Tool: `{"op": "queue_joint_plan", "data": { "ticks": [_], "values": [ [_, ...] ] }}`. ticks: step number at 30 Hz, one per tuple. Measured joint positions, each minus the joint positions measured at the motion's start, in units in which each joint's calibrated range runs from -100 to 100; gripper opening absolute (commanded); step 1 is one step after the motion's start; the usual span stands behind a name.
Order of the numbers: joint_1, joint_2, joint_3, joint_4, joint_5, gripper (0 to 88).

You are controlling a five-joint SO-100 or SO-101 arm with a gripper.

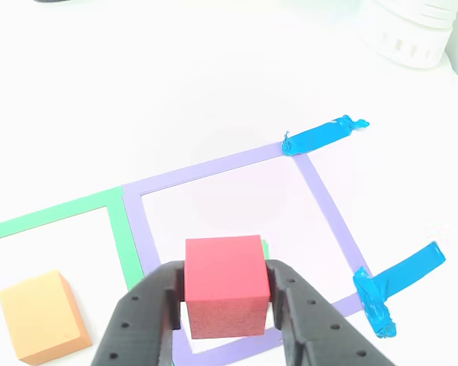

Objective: Tower of hanoi

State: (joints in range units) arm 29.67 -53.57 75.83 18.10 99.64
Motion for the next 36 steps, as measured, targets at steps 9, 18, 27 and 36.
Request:
{"op": "queue_joint_plan", "data": {
  "ticks": [9, 18, 27, 36],
  "values": [
    [-0.9, 17.1, 11.4, -35.6, 0.0, 1.3],
    [0.2, 32.5, 11.7, -54.5, 0.0, 1.3],
    [1.6, 45.4, 11.6, -66.5, 0.0, 1.3],
    [2.0, 52.3, 7.6, -69.7, 0.0, 1.3]
  ]
}}
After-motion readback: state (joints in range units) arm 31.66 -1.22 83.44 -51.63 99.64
